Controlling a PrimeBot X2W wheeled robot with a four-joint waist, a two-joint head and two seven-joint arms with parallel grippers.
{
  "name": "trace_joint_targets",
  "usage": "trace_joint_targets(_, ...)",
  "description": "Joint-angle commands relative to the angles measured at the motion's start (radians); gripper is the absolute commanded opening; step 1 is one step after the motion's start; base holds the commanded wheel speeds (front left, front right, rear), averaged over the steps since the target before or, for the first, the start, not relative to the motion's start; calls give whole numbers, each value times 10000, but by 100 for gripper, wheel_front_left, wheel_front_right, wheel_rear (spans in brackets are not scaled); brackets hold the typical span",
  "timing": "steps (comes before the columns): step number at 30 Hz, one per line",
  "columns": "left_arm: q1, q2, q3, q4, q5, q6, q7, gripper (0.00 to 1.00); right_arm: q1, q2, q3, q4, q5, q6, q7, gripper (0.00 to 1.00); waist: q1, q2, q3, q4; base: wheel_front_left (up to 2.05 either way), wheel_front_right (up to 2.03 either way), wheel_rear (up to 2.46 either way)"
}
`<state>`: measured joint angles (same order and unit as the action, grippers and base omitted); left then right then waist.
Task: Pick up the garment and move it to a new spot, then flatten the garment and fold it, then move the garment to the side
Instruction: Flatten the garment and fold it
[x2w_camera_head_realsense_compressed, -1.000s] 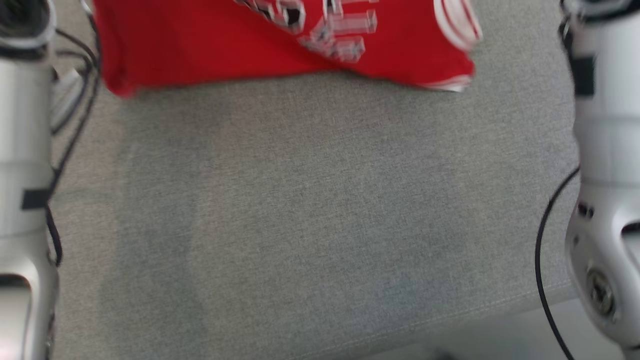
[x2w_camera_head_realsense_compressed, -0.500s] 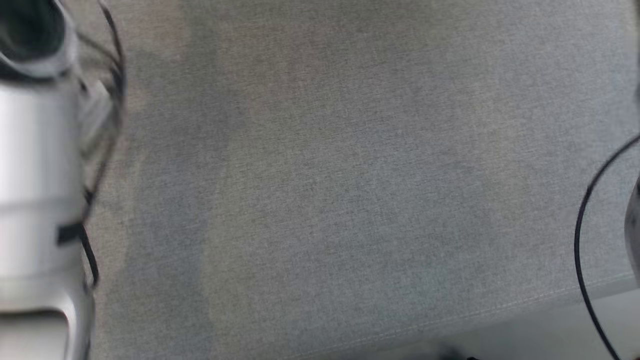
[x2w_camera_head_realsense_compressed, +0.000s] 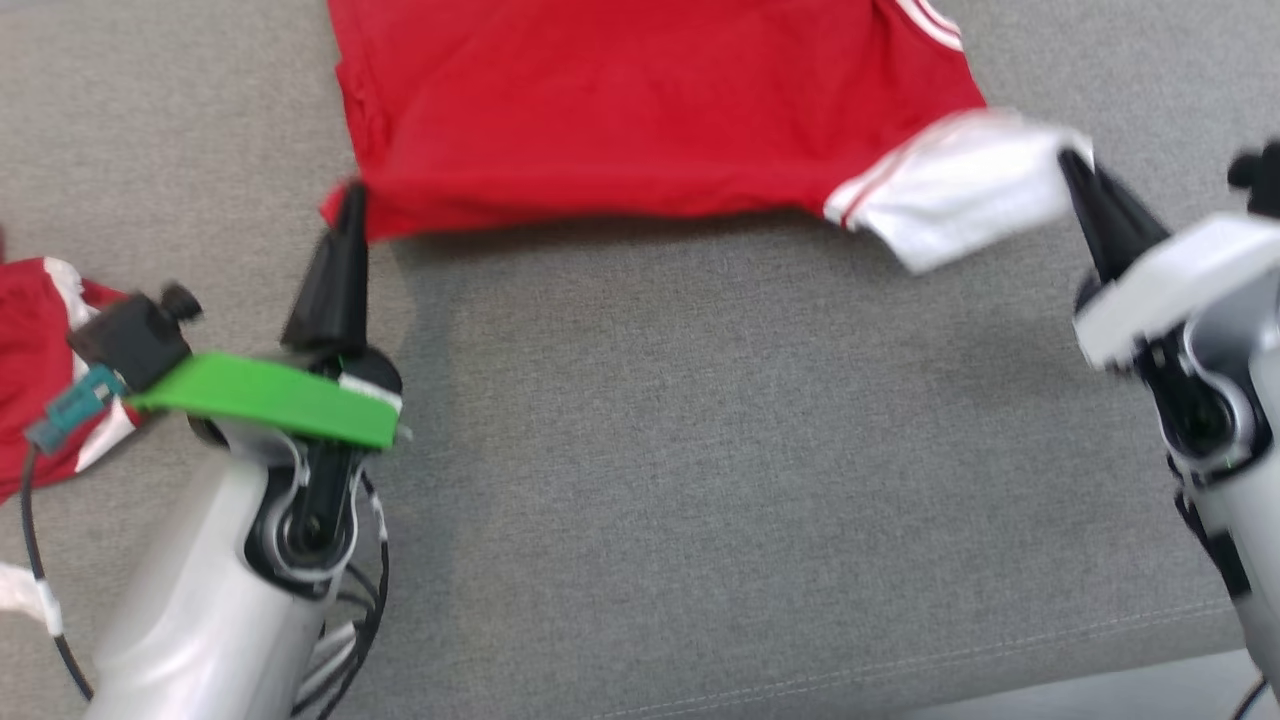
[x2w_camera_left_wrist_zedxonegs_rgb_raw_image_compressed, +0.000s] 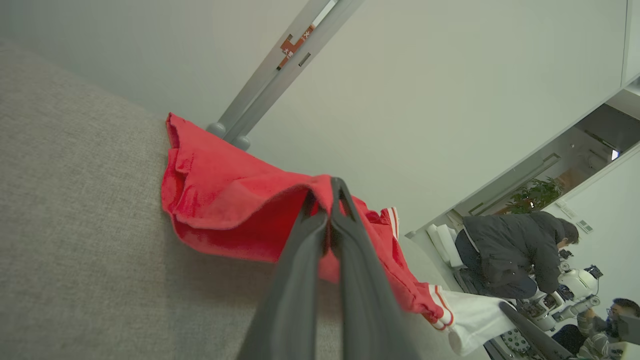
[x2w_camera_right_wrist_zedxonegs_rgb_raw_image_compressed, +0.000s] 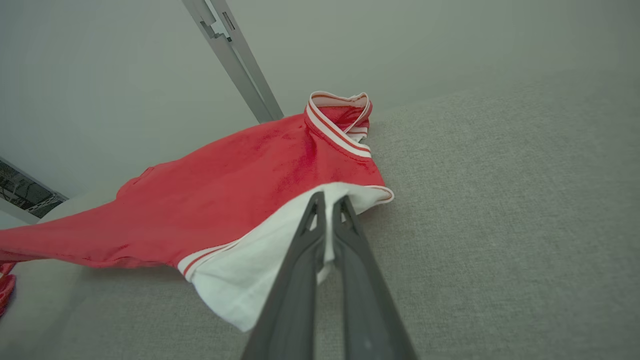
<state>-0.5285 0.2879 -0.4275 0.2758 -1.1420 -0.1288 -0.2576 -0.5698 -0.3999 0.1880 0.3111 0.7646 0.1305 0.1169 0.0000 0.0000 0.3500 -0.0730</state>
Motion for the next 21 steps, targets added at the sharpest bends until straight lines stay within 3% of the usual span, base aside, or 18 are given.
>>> trace_joint_targets(1,320,171,-122,89,-177,-29,-47,0,718,121,-384,-341,0,5,499,0,0,0,-548,291,0,0,0)
trace_joint_targets(6,1128,463,-642,418,-269,-30,-77,0,2956,1122,-2181,-1856,-448,5,2325,0,0,0,-986,432,0,0,0)
trace_joint_targets(13,2137,674,-809,744,-35,-30,-83,0,5241,2965,-4141,-4386,-2181,5,4891,0,0,0,-1461,532,0,0,0)
trace_joint_targets(21,3073,765,-1066,1147,452,62,-27,0,6693,3462,-4655,-5832,-3122,3,7225,0,0,0,-1787,566,0,0,0)
